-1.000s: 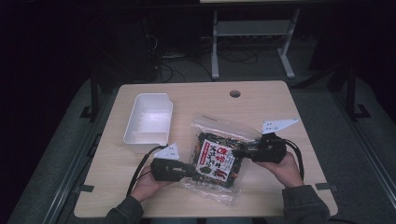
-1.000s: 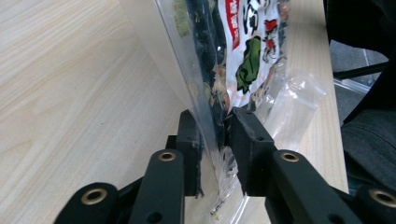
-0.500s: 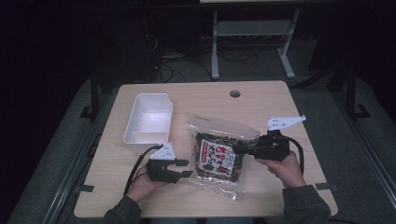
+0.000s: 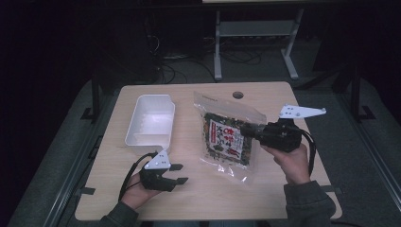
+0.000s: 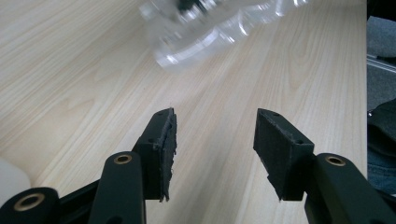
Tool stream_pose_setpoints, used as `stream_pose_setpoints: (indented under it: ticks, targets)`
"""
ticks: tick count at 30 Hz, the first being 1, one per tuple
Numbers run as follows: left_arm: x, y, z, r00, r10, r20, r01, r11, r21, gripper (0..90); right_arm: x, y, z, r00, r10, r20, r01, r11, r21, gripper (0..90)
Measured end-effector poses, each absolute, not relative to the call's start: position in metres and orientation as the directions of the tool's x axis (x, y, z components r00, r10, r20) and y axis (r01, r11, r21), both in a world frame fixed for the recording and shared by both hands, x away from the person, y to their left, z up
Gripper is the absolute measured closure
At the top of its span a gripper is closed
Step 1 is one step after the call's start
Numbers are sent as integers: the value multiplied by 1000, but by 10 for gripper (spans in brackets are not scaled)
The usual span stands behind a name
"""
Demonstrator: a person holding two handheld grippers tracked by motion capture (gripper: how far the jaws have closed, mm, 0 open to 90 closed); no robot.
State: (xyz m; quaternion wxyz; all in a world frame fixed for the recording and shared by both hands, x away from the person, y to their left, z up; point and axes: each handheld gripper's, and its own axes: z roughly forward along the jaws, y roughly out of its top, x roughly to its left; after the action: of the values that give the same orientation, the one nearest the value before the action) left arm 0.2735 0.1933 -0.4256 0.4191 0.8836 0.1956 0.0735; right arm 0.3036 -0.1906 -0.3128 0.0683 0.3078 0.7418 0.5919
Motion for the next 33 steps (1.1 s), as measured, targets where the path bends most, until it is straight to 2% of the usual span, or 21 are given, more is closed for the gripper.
stream_pose_setpoints:
  ticks: [8, 16, 27, 33]
  targets:
    - [266, 203, -424, 900, 436, -16, 293, -577, 762, 439, 315, -171, -288, -758, 612, 226, 323, 52, 945, 765]
    - [264, 215, -425, 883, 469, 0, 310, -584, 751, 389, 332, -132, -276, -702, 690, 177, 237, -7, 971, 765]
    - [263, 232, -428, 864, 503, 21, 331, -600, 728, 358, 364, -81, -274, -672, 703, 233, 240, -91, 967, 765]
    - [264, 238, -429, 849, 528, 6, 361, -589, 723, 278, 375, -57, -275, -657, 715, 239, 234, -108, 966, 765]
